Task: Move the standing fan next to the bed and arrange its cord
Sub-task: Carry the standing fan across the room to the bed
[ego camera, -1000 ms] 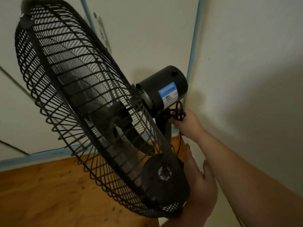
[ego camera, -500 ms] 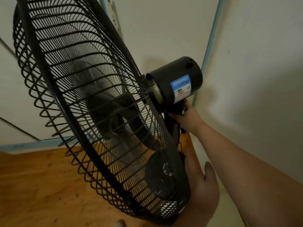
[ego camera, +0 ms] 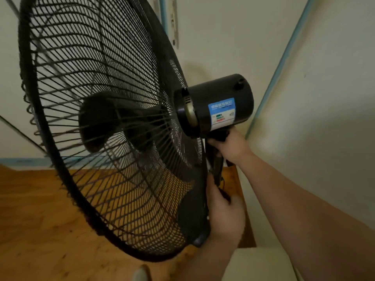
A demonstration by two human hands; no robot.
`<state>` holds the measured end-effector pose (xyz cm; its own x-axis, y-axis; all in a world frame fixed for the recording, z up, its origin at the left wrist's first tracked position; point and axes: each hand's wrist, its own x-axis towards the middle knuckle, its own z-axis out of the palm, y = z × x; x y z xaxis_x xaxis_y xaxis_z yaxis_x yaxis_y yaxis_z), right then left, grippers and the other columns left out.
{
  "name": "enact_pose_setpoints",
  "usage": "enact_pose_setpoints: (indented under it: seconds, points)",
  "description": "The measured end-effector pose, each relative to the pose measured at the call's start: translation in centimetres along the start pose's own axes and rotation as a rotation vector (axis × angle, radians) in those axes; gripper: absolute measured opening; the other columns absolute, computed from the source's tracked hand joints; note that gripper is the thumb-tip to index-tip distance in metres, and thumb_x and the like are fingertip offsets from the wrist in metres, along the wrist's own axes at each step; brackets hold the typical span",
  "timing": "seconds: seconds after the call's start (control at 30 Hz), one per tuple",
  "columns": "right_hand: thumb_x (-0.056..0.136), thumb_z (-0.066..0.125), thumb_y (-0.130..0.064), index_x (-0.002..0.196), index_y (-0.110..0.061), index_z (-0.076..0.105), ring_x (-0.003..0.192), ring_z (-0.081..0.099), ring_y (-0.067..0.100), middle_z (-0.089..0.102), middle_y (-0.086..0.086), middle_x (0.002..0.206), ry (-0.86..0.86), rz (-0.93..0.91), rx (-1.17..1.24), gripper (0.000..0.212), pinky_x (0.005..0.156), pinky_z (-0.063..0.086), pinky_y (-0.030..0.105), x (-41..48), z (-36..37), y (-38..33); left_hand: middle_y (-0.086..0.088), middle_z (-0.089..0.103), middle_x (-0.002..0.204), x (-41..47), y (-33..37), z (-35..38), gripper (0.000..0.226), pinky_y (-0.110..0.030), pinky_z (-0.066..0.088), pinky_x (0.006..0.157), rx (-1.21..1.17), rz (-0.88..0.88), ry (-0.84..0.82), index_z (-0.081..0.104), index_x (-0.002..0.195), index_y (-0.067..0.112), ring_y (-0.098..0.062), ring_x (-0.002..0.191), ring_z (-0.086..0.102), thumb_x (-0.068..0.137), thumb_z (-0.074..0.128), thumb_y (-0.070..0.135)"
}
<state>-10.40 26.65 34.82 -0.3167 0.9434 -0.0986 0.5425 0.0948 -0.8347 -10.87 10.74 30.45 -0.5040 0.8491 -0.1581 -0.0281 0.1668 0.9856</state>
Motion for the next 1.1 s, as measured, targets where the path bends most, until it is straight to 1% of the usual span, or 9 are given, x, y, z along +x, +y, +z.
enact_pose_setpoints:
  seconds: [0.13, 0.27, 0.4, 0.53, 0.63, 0.73, 0.9, 1.0, 1.1]
  points:
    - [0.085, 0.077, -0.025, 0.132, -0.020, 0.045, 0.085, 0.069, 0.030, 0.063, 0.003, 0.122, 0.021, -0.005, -0.040, 0.057, 0.062, 0.060, 0.036, -0.5, 2.2, -1.5, 0.002, 0.034, 0.160, 0.0, 1.6, -2.4, 0.076, -0.046, 0.029, 0.122, -0.041, -0.068, 0.079, 0.022, 0.158, 0.032, -0.022, 0.147, 0.034, 0.094, 0.056, 0.010]
    - [0.083, 0.079, -0.028, 0.121, -0.019, 0.047, 0.088, 0.070, 0.033, 0.068, 0.009, 0.118, 0.014, -0.051, -0.102, 0.051, 0.082, 0.058, 0.053, -1.1, 4.4, -3.1, 0.001, 0.043, 0.154, 2.4, 2.4, -5.1, 0.075, -0.041, 0.029, 0.122, -0.068, -0.024, 0.145, 0.030, 0.156, 0.022, -0.014, 0.144, 0.038, 0.090, 0.060, 0.002]
    - [0.081, 0.080, -0.030, 0.119, -0.015, 0.051, 0.080, 0.071, 0.034, 0.072, 0.008, 0.103, 0.017, -0.099, -0.150, 0.050, 0.074, 0.060, 0.049, -1.3, 6.8, -4.6, 0.029, 0.050, 0.124, 4.0, 3.2, -7.4, 0.074, -0.023, 0.035, 0.112, -0.090, -0.049, 0.120, 0.033, 0.152, 0.029, 0.019, 0.114, 0.046, 0.090, 0.066, 0.004]
    - [0.081, 0.079, -0.033, 0.122, -0.016, 0.053, 0.082, 0.071, 0.035, 0.072, 0.009, 0.104, -0.013, -0.127, -0.216, 0.051, 0.073, 0.060, 0.050, -1.2, 8.7, -6.2, 0.028, 0.053, 0.114, 6.4, 3.2, -9.4, 0.067, -0.003, 0.043, 0.093, -0.132, -0.037, 0.102, 0.040, 0.138, 0.034, 0.019, 0.104, 0.054, 0.087, 0.069, 0.000]
    - [0.081, 0.079, -0.036, 0.120, -0.016, 0.057, 0.089, 0.070, 0.032, 0.072, 0.008, 0.107, -0.016, -0.176, -0.254, 0.050, 0.077, 0.059, 0.048, -1.1, 10.2, -7.2, -0.007, 0.059, 0.138, 8.0, 3.5, -10.8, 0.056, -0.029, 0.043, 0.109, -0.135, 0.062, 0.069, 0.048, 0.142, 0.018, -0.010, 0.126, 0.055, 0.090, 0.067, 0.020]
    - [0.080, 0.080, -0.035, 0.124, -0.014, 0.058, 0.105, 0.066, 0.028, 0.070, 0.008, 0.114, -0.037, -0.225, -0.252, 0.054, 0.089, 0.055, 0.044, -1.2, 11.7, -8.1, -0.014, 0.056, 0.144, 10.1, 2.8, -11.8, 0.050, -0.037, 0.035, 0.117, -0.398, -0.011, 0.202, 0.050, 0.146, 0.015, -0.027, 0.136, 0.049, 0.102, 0.046, 0.040]
    - [0.079, 0.080, -0.036, 0.118, -0.018, 0.059, 0.101, 0.067, 0.024, 0.070, 0.004, 0.108, -0.040, -0.279, -0.235, 0.048, 0.084, 0.055, 0.037, -1.0, 14.3, -9.3, -0.007, 0.076, 0.095, 12.3, 1.9, -14.2, 0.049, -0.027, 0.057, 0.077, -0.418, -0.140, 0.133, 0.058, 0.133, 0.017, -0.019, 0.086, 0.073, 0.101, 0.040, 0.051]
    - [0.080, 0.078, -0.038, 0.121, -0.019, 0.058, 0.100, 0.067, 0.021, 0.071, 0.002, 0.107, -0.068, -0.297, -0.221, 0.049, 0.084, 0.056, 0.039, -0.7, 15.7, -10.0, 0.001, 0.071, 0.109, 13.2, 1.2, -16.5, 0.043, -0.015, 0.054, 0.079, -0.109, -0.124, 0.150, 0.048, 0.141, 0.014, -0.016, 0.100, 0.070, 0.102, 0.053, 0.032]
    - [0.081, 0.078, -0.037, 0.132, -0.018, 0.053, 0.104, 0.067, 0.020, 0.071, 0.002, 0.111, -0.111, -0.264, -0.176, 0.060, 0.089, 0.056, 0.043, 0.3, 17.2, -11.0, -0.005, 0.052, 0.144, 15.3, -0.5, -17.5, 0.078, -0.003, 0.037, 0.085, -0.311, -0.219, 0.071, 0.029, 0.152, 0.014, 0.011, 0.101, 0.047, 0.087, 0.070, 0.002]
